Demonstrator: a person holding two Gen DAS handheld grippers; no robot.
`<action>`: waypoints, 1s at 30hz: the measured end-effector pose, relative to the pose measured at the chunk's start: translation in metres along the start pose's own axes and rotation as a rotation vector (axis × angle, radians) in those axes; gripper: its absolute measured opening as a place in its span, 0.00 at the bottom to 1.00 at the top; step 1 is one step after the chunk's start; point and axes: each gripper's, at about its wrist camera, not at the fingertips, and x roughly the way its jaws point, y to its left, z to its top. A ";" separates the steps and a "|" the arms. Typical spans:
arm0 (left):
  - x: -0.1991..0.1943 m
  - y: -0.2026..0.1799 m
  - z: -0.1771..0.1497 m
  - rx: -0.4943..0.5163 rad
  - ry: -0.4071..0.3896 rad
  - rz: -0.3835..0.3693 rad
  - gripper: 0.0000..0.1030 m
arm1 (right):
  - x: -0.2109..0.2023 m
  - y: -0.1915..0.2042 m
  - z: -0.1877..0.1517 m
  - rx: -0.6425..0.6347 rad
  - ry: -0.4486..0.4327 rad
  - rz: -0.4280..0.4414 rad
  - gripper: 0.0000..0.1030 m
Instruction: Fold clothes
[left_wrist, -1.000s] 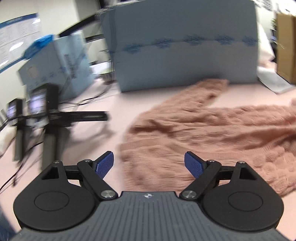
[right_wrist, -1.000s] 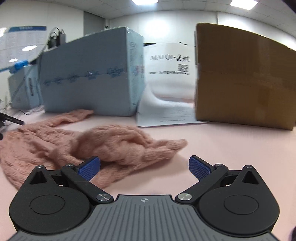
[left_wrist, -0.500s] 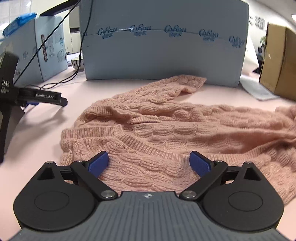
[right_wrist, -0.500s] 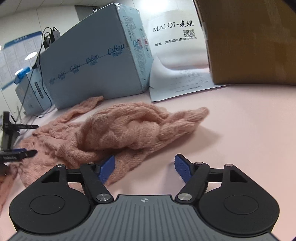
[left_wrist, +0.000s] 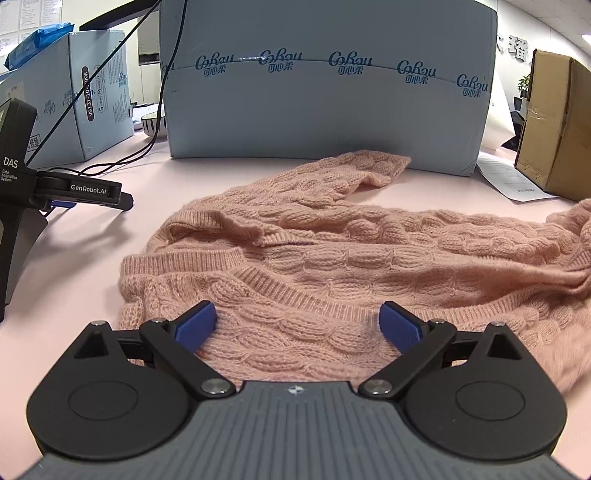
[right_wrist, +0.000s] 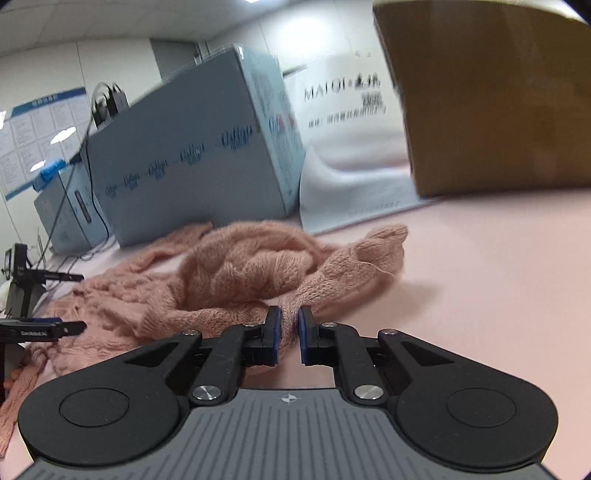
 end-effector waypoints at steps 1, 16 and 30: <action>0.000 0.000 0.000 0.001 0.000 0.000 0.93 | -0.008 0.001 -0.002 -0.001 -0.009 0.007 0.09; 0.000 0.001 0.001 0.007 0.000 0.004 0.93 | -0.071 -0.012 -0.045 -0.006 0.136 -0.059 0.10; 0.000 0.001 0.001 0.007 -0.001 0.000 0.93 | -0.076 -0.083 -0.046 0.507 -0.010 -0.070 0.55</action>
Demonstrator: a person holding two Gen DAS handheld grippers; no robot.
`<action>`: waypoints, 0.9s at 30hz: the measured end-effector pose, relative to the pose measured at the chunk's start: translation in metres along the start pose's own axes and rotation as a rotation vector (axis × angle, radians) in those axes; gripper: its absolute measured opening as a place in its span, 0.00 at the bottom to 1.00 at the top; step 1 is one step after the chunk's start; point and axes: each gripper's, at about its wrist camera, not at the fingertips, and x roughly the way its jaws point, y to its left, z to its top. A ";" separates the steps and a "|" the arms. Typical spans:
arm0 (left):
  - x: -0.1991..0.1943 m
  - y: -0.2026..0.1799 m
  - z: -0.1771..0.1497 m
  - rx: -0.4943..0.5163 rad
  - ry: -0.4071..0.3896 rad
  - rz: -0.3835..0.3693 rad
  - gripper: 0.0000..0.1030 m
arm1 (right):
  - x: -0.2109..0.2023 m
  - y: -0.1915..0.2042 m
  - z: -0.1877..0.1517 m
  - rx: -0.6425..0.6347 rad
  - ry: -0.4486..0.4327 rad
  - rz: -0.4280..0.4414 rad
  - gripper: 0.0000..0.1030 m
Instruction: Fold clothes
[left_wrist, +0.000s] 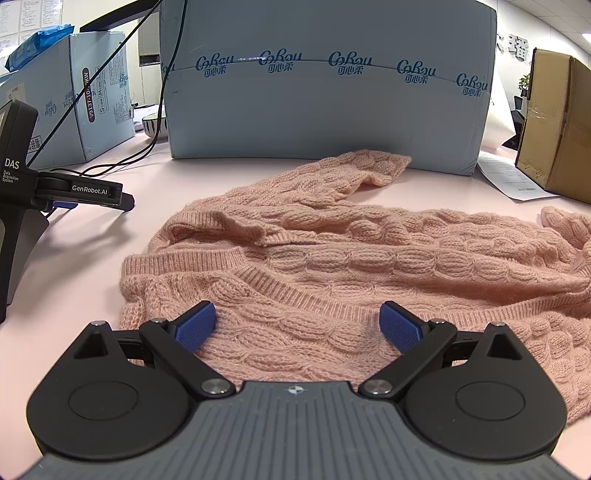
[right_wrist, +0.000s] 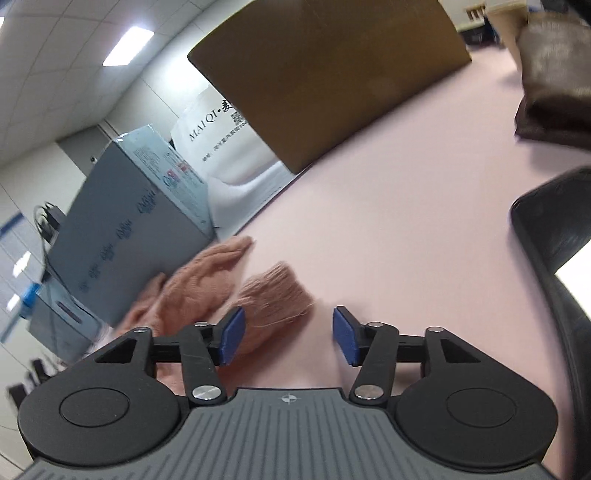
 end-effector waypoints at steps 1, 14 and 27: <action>0.000 0.000 0.000 0.000 0.000 0.000 0.93 | -0.002 0.001 0.000 0.011 -0.018 0.006 0.58; 0.000 0.000 0.000 0.000 -0.001 -0.002 0.93 | 0.012 0.020 0.002 -0.104 -0.049 -0.021 0.09; 0.000 0.000 0.001 -0.001 -0.001 -0.001 0.93 | -0.010 0.040 0.006 -0.392 -0.055 -0.077 0.08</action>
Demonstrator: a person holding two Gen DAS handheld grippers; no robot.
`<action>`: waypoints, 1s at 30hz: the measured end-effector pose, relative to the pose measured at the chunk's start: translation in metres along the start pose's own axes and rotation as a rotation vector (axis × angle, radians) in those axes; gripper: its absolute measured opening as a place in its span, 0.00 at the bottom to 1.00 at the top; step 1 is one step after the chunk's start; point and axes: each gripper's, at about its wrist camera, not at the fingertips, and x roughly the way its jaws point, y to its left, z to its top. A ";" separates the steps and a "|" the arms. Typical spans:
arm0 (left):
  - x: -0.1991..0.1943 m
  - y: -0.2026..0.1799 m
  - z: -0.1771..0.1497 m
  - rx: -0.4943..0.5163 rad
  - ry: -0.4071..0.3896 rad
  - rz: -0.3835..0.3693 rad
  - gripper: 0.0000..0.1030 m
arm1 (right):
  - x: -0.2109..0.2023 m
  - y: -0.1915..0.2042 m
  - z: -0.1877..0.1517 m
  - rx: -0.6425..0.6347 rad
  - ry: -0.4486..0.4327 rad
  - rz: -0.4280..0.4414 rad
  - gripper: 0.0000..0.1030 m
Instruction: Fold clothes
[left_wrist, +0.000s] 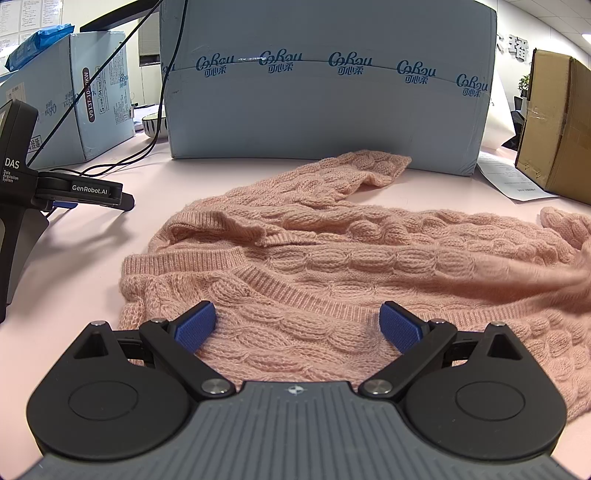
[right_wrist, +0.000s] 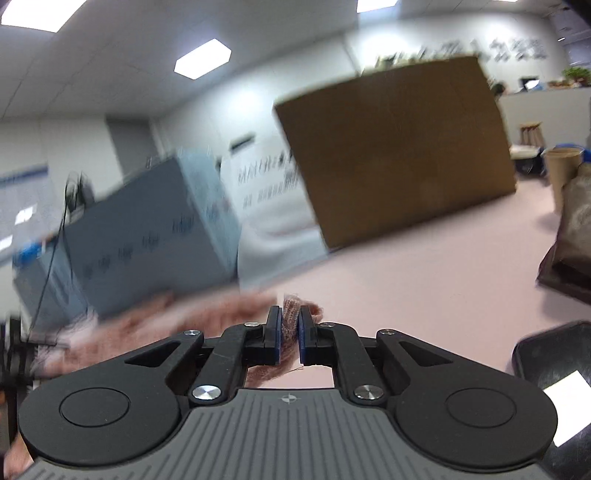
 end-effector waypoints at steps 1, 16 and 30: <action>0.000 0.000 0.000 0.000 0.000 0.000 0.93 | 0.005 -0.001 -0.004 -0.015 0.069 -0.023 0.08; -0.057 -0.034 -0.009 0.176 -0.243 -0.062 0.93 | 0.001 -0.004 -0.009 -0.038 0.058 -0.042 0.54; -0.100 -0.155 -0.050 0.648 -0.110 -0.340 0.74 | 0.015 -0.007 -0.019 0.006 0.127 0.118 0.76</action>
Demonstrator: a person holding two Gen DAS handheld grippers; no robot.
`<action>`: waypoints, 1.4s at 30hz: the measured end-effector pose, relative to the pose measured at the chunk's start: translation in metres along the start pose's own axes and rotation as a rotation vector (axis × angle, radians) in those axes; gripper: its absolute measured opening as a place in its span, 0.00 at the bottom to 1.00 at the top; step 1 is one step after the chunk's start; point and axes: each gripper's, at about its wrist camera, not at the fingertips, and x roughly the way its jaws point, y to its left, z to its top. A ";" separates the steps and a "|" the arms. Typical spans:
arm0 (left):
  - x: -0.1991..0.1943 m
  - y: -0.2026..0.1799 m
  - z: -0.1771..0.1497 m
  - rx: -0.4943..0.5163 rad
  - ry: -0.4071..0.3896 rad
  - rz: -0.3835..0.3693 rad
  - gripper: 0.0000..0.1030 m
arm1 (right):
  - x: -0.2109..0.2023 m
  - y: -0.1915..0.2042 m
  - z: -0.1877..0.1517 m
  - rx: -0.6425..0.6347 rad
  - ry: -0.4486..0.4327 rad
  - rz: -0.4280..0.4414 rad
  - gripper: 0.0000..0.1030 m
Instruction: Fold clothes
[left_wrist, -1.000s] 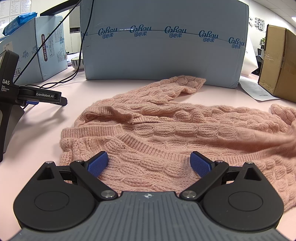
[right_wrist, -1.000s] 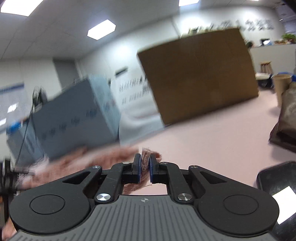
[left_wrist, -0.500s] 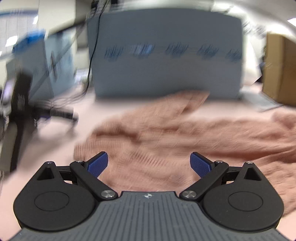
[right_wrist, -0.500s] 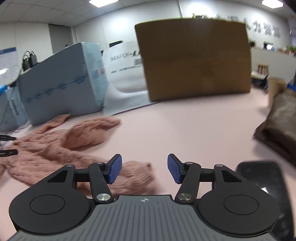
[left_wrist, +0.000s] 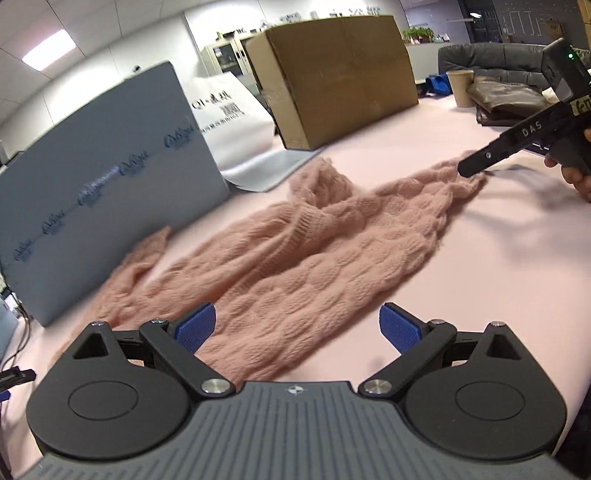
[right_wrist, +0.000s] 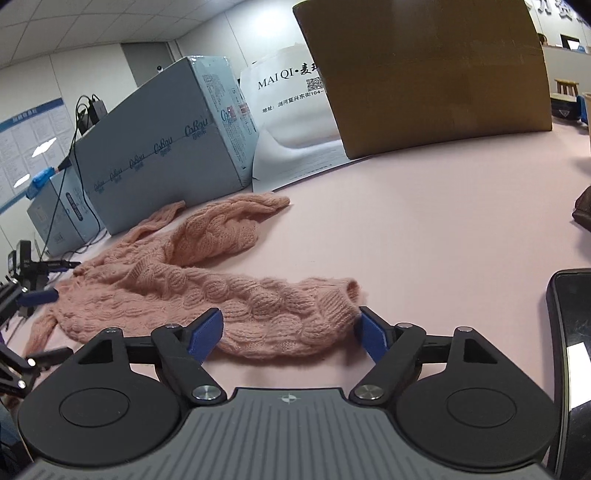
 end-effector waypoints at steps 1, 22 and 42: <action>0.006 -0.003 0.001 -0.007 0.029 -0.008 0.63 | -0.001 -0.001 0.000 0.008 -0.002 0.008 0.77; 0.017 0.022 0.006 -0.310 0.167 -0.063 0.07 | -0.008 -0.016 0.000 0.104 -0.033 0.073 0.80; -0.016 0.032 -0.021 -0.336 0.168 -0.069 0.08 | 0.019 0.015 0.006 -0.107 0.116 0.143 0.14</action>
